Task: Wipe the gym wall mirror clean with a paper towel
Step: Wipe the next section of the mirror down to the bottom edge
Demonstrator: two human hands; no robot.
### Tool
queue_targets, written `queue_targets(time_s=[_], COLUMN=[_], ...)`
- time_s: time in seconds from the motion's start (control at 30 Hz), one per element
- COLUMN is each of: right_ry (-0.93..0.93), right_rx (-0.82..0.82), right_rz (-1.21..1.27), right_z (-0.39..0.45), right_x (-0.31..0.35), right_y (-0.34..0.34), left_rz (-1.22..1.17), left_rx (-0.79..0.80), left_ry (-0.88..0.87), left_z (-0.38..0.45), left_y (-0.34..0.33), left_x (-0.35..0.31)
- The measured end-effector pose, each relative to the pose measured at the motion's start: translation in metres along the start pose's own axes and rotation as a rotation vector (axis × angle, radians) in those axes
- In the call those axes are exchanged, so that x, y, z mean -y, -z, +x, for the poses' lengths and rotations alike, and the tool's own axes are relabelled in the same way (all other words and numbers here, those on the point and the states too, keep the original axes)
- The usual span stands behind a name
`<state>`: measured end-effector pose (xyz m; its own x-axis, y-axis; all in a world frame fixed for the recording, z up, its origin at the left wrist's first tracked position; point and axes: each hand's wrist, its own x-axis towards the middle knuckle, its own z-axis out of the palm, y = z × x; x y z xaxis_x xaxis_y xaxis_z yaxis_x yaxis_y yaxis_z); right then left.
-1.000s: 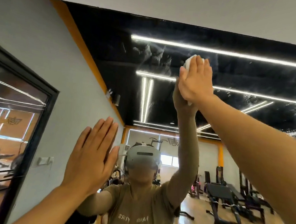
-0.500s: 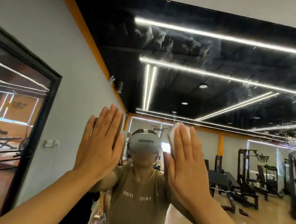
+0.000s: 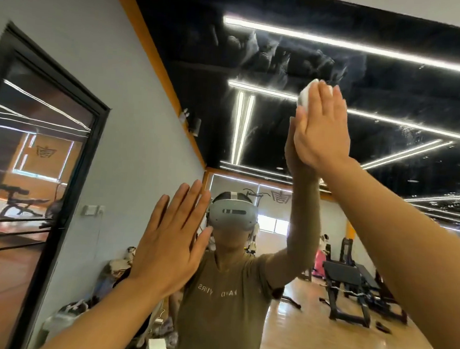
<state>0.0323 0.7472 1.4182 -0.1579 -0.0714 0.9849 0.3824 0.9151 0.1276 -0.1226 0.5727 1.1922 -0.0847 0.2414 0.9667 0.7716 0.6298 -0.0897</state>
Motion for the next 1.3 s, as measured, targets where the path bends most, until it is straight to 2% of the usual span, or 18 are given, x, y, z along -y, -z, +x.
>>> queue_targets(time_s=[0.07, 0.17, 0.3, 0.4, 0.47, 0.57, 0.7, 0.83, 0.97, 1.03, 1.1, 1.3], right_ry=[-0.008, 0.111, 0.240, 0.387, 0.417, 0.488, 0.507, 0.388, 0.113, 0.052, 0.069, 0.423], right_rx=[-0.023, -0.061, 0.033, 0.112, 0.159, 0.211, 0.226, 0.171, 0.115, 0.051, 0.010, 0.143], right_rz=[-0.008, 0.021, 0.110, 0.012, 0.004, -0.043, -0.051, -0.071, -0.040, -0.066, -0.028, 0.064], right_z=[-0.001, -0.045, -0.145, -0.212, -0.233, -0.226, -0.167, -0.061, 0.016, 0.016, -0.002, -0.123], right_x=[0.005, 0.014, 0.019, 0.017, 0.013, 0.006, 0.007, 0.010, 0.021, 0.033, 0.042, 0.051], right_y=[-0.004, -0.012, -0.018, -0.019, -0.017, -0.014, -0.007, 0.003, 0.011, 0.002, -0.006, -0.022], left_rz=[0.001, -0.006, -0.015, -0.026, -0.046, -0.066, -0.043, -0.045, -0.042, -0.061, -0.113, -0.155], left_rx=[0.004, 0.011, 0.028, 0.042, 0.046, 0.051, 0.075, 0.091, 0.075, 0.084, 0.087, 0.014], left_ry=[-0.006, -0.013, -0.009, -0.017, -0.014, -0.016, -0.040, -0.063, -0.079, -0.073, -0.068, -0.017], left_z=[0.000, 0.000, 0.000, 0.000, 0.000, 0.000, 0.000, -0.003, -0.001, 0.000, 0.000, -0.004], left_y=[0.000, 0.000, 0.002, 0.005, 0.006, 0.008, 0.011, 0.013, 0.015, 0.016, 0.020, 0.030], left_x=[0.002, 0.002, 0.002, 0.003, 0.002, 0.001, 0.009, 0.010, 0.014, 0.013, 0.012, 0.024])
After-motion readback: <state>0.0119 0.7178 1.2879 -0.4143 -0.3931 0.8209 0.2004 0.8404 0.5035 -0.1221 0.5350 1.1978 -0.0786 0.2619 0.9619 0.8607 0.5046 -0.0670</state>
